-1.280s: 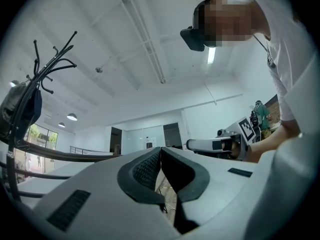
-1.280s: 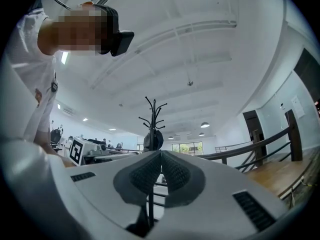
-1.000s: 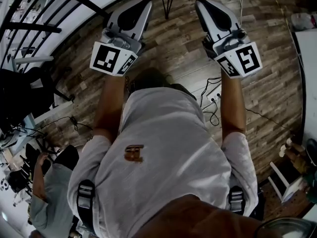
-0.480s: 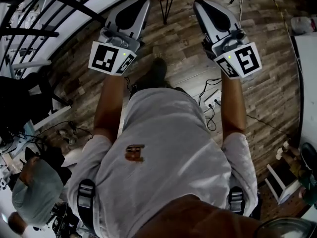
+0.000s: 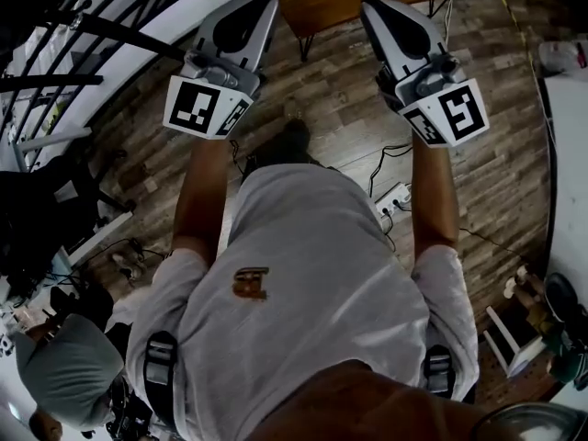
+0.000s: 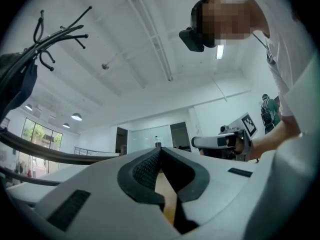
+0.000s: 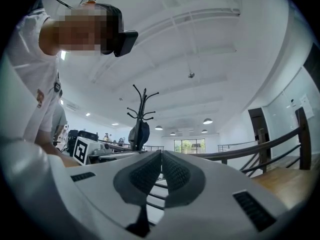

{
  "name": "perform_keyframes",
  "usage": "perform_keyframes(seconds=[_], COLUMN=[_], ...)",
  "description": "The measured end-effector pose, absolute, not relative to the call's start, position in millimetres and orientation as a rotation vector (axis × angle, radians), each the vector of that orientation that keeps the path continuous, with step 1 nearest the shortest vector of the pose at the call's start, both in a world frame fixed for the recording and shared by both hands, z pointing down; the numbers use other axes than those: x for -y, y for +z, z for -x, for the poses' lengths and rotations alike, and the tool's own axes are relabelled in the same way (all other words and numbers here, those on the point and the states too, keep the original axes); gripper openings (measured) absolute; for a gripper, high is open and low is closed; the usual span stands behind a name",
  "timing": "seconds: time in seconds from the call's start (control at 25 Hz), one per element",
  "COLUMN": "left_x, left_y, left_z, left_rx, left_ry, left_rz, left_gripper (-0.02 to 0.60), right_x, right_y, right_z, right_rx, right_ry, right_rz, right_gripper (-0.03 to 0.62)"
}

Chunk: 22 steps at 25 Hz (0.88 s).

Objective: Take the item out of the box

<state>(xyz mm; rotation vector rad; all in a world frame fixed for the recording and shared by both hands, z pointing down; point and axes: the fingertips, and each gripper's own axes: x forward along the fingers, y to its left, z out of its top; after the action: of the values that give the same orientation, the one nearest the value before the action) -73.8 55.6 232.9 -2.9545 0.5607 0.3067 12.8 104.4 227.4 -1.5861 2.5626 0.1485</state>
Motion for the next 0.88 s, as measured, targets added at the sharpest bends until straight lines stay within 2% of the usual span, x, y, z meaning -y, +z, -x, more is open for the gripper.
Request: perform_keyframes(seconds=[0.44,0.88], left_x=[108,185], left_y=[240,252], left_z=[51,31], left_rx=[-0.553,-0.599], left_ry=[0.319,0.315], left_rz=[2.962,2.977], left_gripper=[0.018,0.018], right_x=[58,146], right_y=[236,259], right_z=[-28,-46], right_rx=[-2.626,-2.733], right_ry=[0.134,0.103], right_rz=[1.579,1.545], right_gripper=[0.032,0.032])
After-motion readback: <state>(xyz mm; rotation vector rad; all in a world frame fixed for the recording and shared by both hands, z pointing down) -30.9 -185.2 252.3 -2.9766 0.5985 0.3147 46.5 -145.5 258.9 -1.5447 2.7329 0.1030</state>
